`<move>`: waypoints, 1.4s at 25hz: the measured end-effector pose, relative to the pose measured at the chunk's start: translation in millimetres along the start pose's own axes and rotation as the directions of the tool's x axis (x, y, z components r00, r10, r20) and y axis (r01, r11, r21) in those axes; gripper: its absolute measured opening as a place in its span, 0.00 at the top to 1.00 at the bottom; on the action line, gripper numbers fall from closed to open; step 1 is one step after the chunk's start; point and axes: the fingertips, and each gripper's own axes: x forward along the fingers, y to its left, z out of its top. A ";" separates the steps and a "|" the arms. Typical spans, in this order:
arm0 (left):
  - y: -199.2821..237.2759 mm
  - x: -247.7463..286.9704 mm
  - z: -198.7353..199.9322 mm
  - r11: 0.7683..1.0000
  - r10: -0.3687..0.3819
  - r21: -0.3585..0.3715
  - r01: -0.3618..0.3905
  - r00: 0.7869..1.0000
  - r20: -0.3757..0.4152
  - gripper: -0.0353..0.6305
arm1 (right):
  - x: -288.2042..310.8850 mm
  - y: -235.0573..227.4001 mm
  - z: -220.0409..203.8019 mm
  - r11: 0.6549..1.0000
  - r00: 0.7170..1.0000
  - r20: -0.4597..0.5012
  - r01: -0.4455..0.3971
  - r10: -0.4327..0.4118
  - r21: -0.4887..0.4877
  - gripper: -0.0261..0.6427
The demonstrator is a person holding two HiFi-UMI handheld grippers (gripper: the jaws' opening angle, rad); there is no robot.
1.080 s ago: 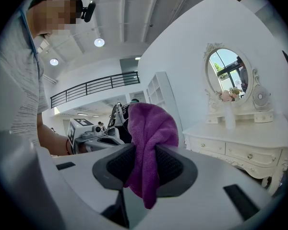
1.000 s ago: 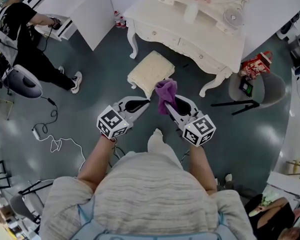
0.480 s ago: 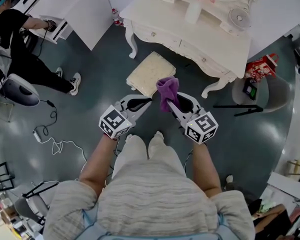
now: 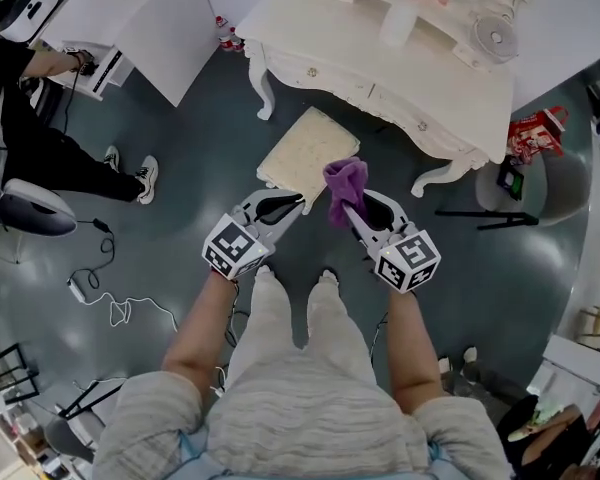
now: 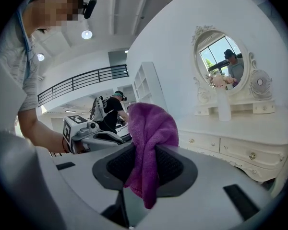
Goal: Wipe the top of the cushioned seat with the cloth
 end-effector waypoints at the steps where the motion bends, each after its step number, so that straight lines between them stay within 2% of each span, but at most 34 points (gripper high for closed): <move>1: 6.5 0.9 -5.9 1.000 0.002 0.007 -0.002 1.000 -0.009 0.91 | 5.5 -3.5 -3.3 1.000 1.000 0.000 0.007 -0.007 0.005 0.78; 6: 32.6 12.3 -37.0 1.000 -0.001 0.006 0.002 1.000 -0.026 0.82 | 29.4 -27.9 -26.7 0.999 0.999 -0.015 0.033 -0.033 0.014 0.78; 10: 49.4 24.5 -66.4 1.000 -0.017 0.008 0.017 0.999 -0.028 0.60 | 49.5 -49.6 -47.0 0.999 0.999 -0.020 0.045 -0.045 0.009 0.78; 12: 56.6 32.7 -81.5 1.000 -0.028 0.006 0.029 0.999 -0.019 0.52 | 59.9 -60.4 -59.6 0.999 0.999 -0.022 0.046 -0.045 0.006 0.78; 18: 81.3 62.1 -132.4 0.999 -0.032 0.005 0.032 0.999 -0.010 0.37 | 92.3 -87.9 -106.7 0.999 0.999 -0.024 0.039 -0.039 -0.008 0.78; 22: 99.8 78.7 -175.7 0.999 -0.041 -0.018 0.041 0.999 -0.010 0.23 | 114.0 -110.3 -142.3 0.999 0.998 -0.028 0.050 -0.050 -0.022 0.78; 25: 116.0 89.5 -214.0 0.999 -0.036 -0.004 0.036 0.999 -0.029 0.14 | 127.7 -130.3 -167.4 0.998 0.998 -0.027 0.059 -0.060 -0.031 0.78; 30: 143.7 108.0 -275.1 0.999 -0.039 0.029 0.041 0.996 -0.078 0.07 | 150.8 -165.3 -208.8 0.996 0.997 -0.040 0.070 -0.073 -0.056 0.78; 35: 170.4 126.6 -321.6 0.998 -0.032 0.044 0.036 0.996 -0.082 0.06 | 171.8 -198.4 -247.1 0.995 0.996 -0.039 0.083 -0.085 -0.059 0.78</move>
